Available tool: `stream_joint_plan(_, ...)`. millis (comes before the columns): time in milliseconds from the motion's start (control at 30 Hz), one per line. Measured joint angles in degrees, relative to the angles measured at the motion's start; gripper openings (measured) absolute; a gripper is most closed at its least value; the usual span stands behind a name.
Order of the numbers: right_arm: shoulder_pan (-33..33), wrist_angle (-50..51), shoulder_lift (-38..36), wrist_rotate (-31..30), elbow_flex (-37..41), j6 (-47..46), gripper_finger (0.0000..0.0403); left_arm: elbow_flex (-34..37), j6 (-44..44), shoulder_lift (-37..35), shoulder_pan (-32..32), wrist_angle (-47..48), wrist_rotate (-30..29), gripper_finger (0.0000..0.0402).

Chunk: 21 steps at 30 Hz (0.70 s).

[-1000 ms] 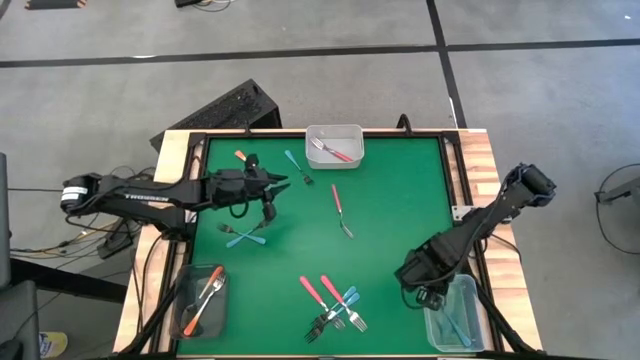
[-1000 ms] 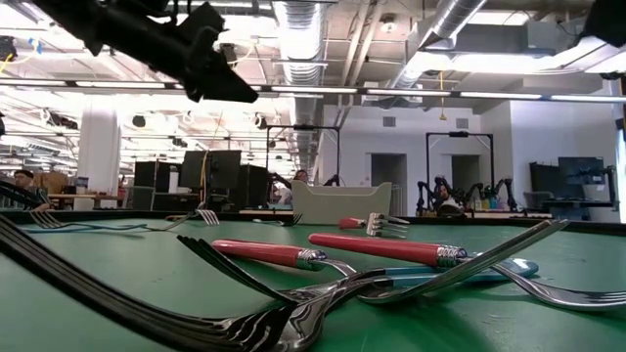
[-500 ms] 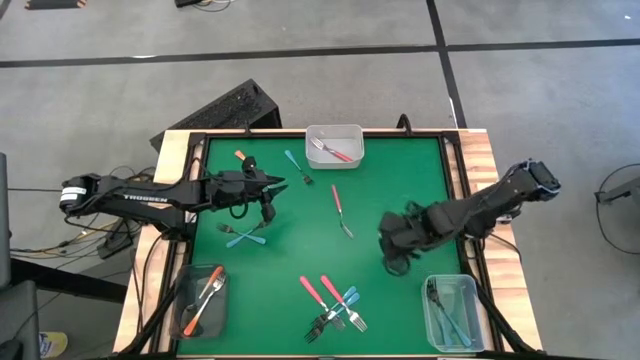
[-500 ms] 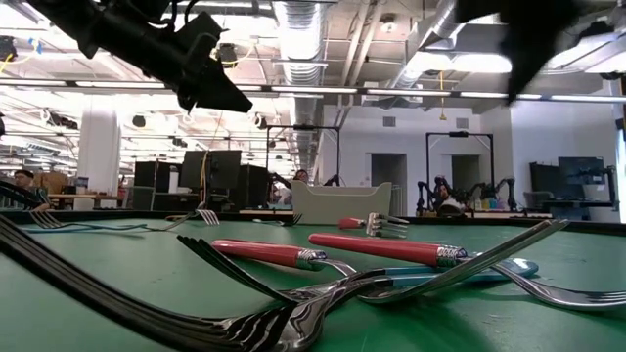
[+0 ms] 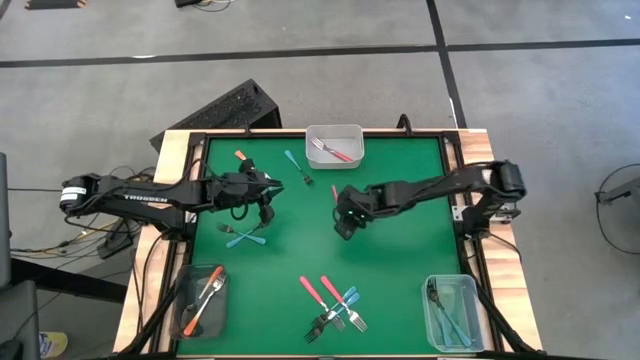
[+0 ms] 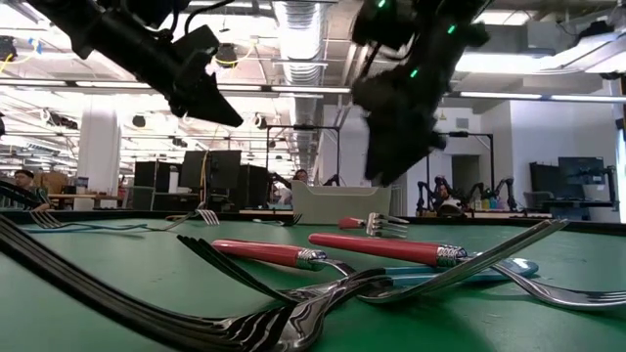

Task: Sort silverware by color (type)
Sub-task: Put the pink fork into the white bin

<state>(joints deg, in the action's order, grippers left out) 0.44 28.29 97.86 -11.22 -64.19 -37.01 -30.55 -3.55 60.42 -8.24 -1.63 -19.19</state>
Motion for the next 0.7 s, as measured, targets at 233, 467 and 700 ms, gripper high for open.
stream_joint_plan(233, 0.1, -6.0, 8.1, -2.9, 0.0, -2.9, 0.0221, 0.0, 0.5, 0.0, 0.0, 1.3, -2.6, 0.0087)
stream_joint_plan(467, 0.8, -2.9, 11.7, -4.6, -0.3, -3.8, 0.0187, 0.0, 0.7, 0.0, 0.0, 4.2, -2.6, 0.0087)
stream_joint_plan(700, 1.3, -4.2, 9.5, -1.7, 0.1, 4.7, 0.0024, 0.0, -1.4, 2.8, 0.0, 2.6, 0.5, 0.0086)
